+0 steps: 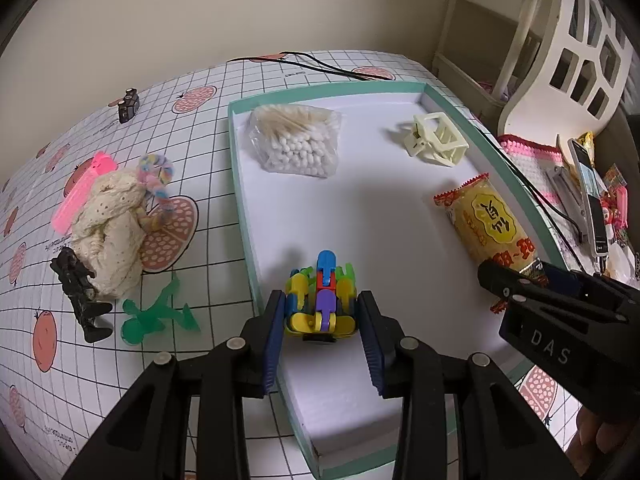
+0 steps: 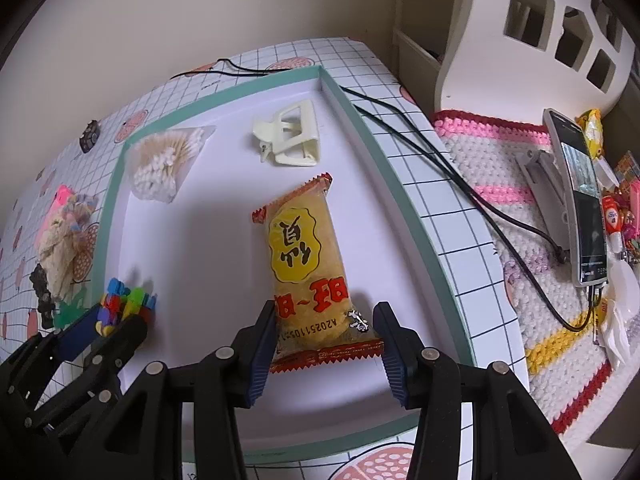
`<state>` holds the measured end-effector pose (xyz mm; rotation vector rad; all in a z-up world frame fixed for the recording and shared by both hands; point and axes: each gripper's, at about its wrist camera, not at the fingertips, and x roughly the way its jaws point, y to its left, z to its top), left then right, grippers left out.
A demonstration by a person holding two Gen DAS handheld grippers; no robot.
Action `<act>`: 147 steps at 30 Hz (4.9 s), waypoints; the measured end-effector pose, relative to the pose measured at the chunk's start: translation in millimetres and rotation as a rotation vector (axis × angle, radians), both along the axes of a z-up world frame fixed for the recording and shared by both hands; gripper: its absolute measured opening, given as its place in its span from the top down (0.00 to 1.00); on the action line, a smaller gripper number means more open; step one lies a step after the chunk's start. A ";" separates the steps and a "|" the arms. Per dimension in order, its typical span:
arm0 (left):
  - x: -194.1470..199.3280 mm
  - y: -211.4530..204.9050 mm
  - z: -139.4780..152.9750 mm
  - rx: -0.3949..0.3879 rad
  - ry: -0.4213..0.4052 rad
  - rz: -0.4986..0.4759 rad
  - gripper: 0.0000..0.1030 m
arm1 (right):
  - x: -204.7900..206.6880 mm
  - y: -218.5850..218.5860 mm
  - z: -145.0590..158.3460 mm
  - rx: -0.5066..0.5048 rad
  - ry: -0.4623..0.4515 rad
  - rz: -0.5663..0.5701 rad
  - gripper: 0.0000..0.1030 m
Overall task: Organize objects
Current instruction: 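Carry the toy car and snack packet over the white tray with both grippers, then lower and release the snack packet with the right gripper while the left releases the toy car, then move both grippers back toward the black figure and lace cloth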
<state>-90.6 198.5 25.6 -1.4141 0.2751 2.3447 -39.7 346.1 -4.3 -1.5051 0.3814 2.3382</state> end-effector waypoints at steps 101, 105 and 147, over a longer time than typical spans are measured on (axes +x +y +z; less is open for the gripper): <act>-57.8 -245.8 51.5 0.313 0.116 0.628 0.07 | -66.3 -141.0 78.7 -0.110 0.233 0.334 0.00; -60.5 -258.3 46.1 0.271 0.102 0.639 0.07 | -76.7 -167.5 66.9 -0.124 0.187 0.383 0.00; -78.8 -203.7 -9.1 0.205 -0.099 0.477 0.10 | -86.9 -215.1 -4.0 -0.048 -0.049 0.464 0.29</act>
